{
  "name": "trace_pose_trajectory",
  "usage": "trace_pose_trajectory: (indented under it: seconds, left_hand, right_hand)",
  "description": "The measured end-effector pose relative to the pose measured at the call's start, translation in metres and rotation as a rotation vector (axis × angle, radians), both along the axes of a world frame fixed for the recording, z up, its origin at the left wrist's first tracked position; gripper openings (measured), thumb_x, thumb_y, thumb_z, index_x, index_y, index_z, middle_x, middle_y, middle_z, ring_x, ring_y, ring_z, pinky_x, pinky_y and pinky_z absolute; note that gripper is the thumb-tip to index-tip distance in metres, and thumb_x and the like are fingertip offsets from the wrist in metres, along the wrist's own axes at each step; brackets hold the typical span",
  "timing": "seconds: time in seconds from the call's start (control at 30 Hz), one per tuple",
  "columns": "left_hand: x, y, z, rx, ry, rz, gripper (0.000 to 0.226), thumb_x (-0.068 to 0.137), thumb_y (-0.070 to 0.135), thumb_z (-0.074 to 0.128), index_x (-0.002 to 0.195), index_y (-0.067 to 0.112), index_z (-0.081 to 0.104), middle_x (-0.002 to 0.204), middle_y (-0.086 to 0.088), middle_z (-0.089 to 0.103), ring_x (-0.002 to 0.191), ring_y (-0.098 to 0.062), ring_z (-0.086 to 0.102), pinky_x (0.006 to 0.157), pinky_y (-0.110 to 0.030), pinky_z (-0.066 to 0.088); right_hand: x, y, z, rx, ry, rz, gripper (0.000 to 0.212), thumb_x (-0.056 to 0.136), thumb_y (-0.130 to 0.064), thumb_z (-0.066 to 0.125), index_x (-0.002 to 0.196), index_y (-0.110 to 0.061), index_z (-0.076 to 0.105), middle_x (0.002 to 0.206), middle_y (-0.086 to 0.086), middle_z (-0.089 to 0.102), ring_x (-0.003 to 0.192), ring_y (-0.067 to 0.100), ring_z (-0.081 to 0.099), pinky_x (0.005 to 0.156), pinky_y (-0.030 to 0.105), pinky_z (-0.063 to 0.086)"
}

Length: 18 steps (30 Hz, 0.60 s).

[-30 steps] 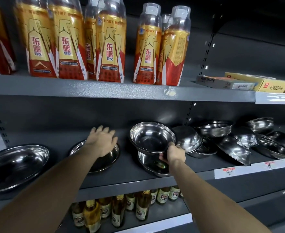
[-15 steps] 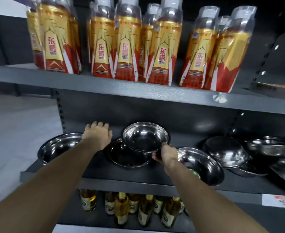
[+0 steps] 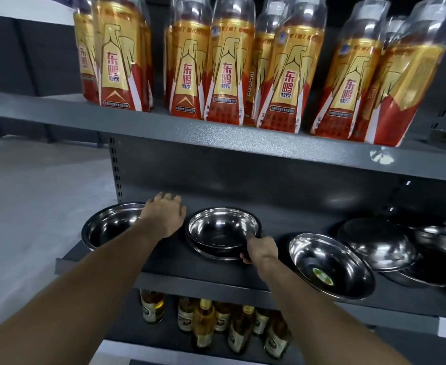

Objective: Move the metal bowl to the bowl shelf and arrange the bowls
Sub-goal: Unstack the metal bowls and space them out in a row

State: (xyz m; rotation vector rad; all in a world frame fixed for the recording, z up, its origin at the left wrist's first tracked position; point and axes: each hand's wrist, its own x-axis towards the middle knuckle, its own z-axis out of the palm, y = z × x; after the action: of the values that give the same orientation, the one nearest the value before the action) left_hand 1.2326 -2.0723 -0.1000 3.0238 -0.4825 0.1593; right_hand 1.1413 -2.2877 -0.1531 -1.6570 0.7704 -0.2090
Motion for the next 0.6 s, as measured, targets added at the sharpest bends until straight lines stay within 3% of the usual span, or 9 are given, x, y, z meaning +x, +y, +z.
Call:
trace_pose_trajectory:
  seconds: [0.1,0.2,0.3,0.47,0.6]
  left_hand:
    - [0.003,-0.006,-0.001,-0.018,-0.008,-0.027,0.051,0.103,0.037,0.029,0.147,0.012,0.039,0.150,-0.010,0.043,0.144,-0.029,0.031,0.114,-0.043,0.030]
    - [0.006,-0.014,-0.001,-0.029,-0.019,-0.059,0.050,0.103,0.036,0.030,0.146,0.012,0.041,0.149,-0.010,0.045,0.143,-0.029,0.032,0.112,-0.042,0.031]
    - [0.010,-0.022,-0.002,-0.041,-0.025,-0.087,0.049,0.103,0.036,0.032,0.145,0.013,0.042,0.149,-0.009,0.045,0.143,-0.029,0.032,0.112,-0.042,0.032]
    - [0.013,-0.043,-0.007,-0.064,-0.023,-0.162,0.049,0.102,0.035,0.033,0.144,0.013,0.045,0.146,-0.009,0.048,0.139,-0.029,0.037,0.110,-0.041,0.034]
    - [0.011,-0.068,-0.011,-0.057,0.007,-0.253,0.050,0.102,0.037,0.032,0.144,0.013,0.045,0.145,-0.009,0.049,0.136,-0.029,0.040,0.110,-0.041,0.036]
  right_hand:
    - [0.001,-0.002,-0.002,-0.181,0.050,0.018,0.035,0.098,-0.038,0.053,0.113,-0.009,0.062,0.089,0.011,0.071,0.060,0.023,0.065,0.058,0.033,0.058]
    - [0.000,-0.004,-0.005,-0.382,0.111,0.035,0.039,0.097,-0.039,0.052,0.122,-0.010,0.060,0.112,0.015,0.071,0.101,0.034,0.068,0.090,0.037,0.054]
    - [-0.004,-0.002,-0.007,-0.503,0.135,0.060,0.039,0.098,-0.036,0.052,0.127,-0.010,0.054,0.121,0.014,0.068,0.115,0.034,0.062,0.092,0.031,0.046]
    - [-0.010,-0.013,-0.004,-0.479,0.148,-0.016,0.059,0.099,-0.033,0.051,0.151,-0.008,0.036,0.140,0.015,0.058,0.132,0.031,0.051,0.104,0.028,0.039]
    - [-0.020,-0.029,0.002,-0.459,0.138,-0.095,0.049,0.098,-0.028,0.053,0.141,-0.003,0.047,0.133,0.018,0.062,0.127,0.034,0.054,0.102,0.029,0.040]
